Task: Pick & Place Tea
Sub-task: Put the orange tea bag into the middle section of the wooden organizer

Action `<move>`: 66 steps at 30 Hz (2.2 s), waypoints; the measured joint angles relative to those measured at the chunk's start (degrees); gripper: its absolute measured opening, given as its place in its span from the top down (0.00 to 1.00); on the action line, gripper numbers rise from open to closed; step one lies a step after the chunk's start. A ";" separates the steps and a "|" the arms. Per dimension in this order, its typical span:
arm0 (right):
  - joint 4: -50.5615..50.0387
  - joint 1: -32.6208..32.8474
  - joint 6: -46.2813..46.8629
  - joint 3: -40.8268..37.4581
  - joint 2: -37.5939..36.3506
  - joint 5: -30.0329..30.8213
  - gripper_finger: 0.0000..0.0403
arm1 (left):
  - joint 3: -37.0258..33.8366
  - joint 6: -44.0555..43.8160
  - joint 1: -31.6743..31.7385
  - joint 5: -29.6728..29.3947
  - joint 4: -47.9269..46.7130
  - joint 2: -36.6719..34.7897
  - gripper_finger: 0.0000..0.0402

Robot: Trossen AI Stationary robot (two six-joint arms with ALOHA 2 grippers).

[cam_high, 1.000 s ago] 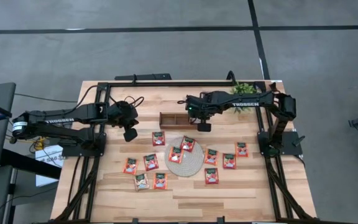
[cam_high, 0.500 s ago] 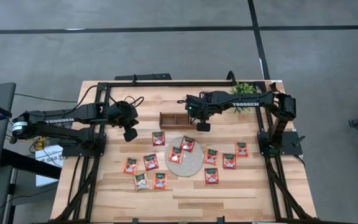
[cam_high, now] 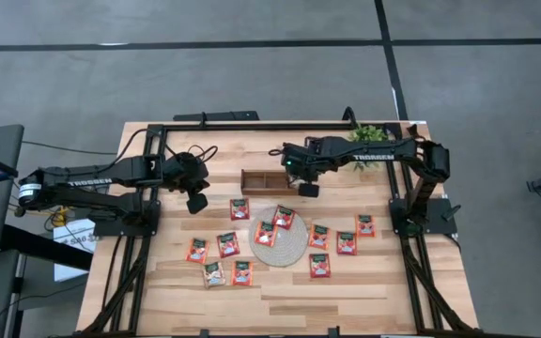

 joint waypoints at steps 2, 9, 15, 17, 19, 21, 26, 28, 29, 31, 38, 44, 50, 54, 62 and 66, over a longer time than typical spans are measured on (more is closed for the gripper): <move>-2.66 1.29 0.36 1.09 -1.19 -1.01 0.82 | 0.00 0.00 0.00 0.00 0.00 0.01 1.00; -18.26 5.93 4.17 1.28 -8.53 -12.19 0.82 | 0.02 0.00 -0.02 0.00 0.04 0.03 1.00; -21.90 9.33 13.93 -4.77 -16.65 -17.41 0.82 | 0.02 0.00 -0.02 0.00 0.17 0.03 1.00; -21.87 10.81 17.80 -9.03 -19.92 -17.46 0.82 | 0.02 0.00 -0.02 0.00 0.18 0.03 1.00; -21.42 12.24 21.06 -13.77 -23.30 -17.48 0.82 | 0.02 0.00 -0.02 0.00 0.20 0.03 1.00; -19.87 13.51 24.50 -18.20 -26.44 -17.46 0.82 | 0.02 0.00 -0.02 0.00 0.22 0.03 1.00; -13.92 15.42 31.87 -27.69 -32.68 -17.48 0.82 | 0.02 0.00 -0.02 0.00 0.41 0.03 1.00; -12.25 15.56 33.90 -30.79 -34.15 -17.50 0.82 | 0.02 0.00 -0.02 0.00 0.46 0.03 1.00; -10.93 15.51 34.57 -32.14 -34.56 -17.50 0.82 | 0.02 0.00 -0.02 0.00 0.46 0.03 1.00; -10.13 15.42 34.97 -34.67 -34.95 -17.50 0.82 | 0.02 0.00 -0.02 0.00 0.46 0.03 1.00; -8.42 15.44 34.66 -40.01 -33.28 -19.08 0.81 | 0.02 0.00 -0.02 0.00 0.53 0.03 1.00; -6.49 15.42 34.49 -42.58 -33.27 -19.01 0.69 | 0.02 -0.44 -0.02 0.00 0.69 0.03 1.00; -4.00 15.41 34.62 -45.47 -33.27 -18.97 0.60 | 0.02 -1.40 -0.02 0.00 1.27 0.03 1.00; -3.32 13.94 37.69 -45.85 -33.27 -18.53 0.63 | 0.02 -1.46 -0.02 0.00 1.70 0.03 1.00; -2.94 10.43 38.14 -45.85 -33.27 -18.79 0.69 | 0.02 -1.49 -0.03 0.00 2.41 0.03 1.00; -2.83 9.51 38.16 -45.85 -33.27 -18.97 0.67 | 0.02 -1.49 -0.02 0.00 2.43 0.03 1.00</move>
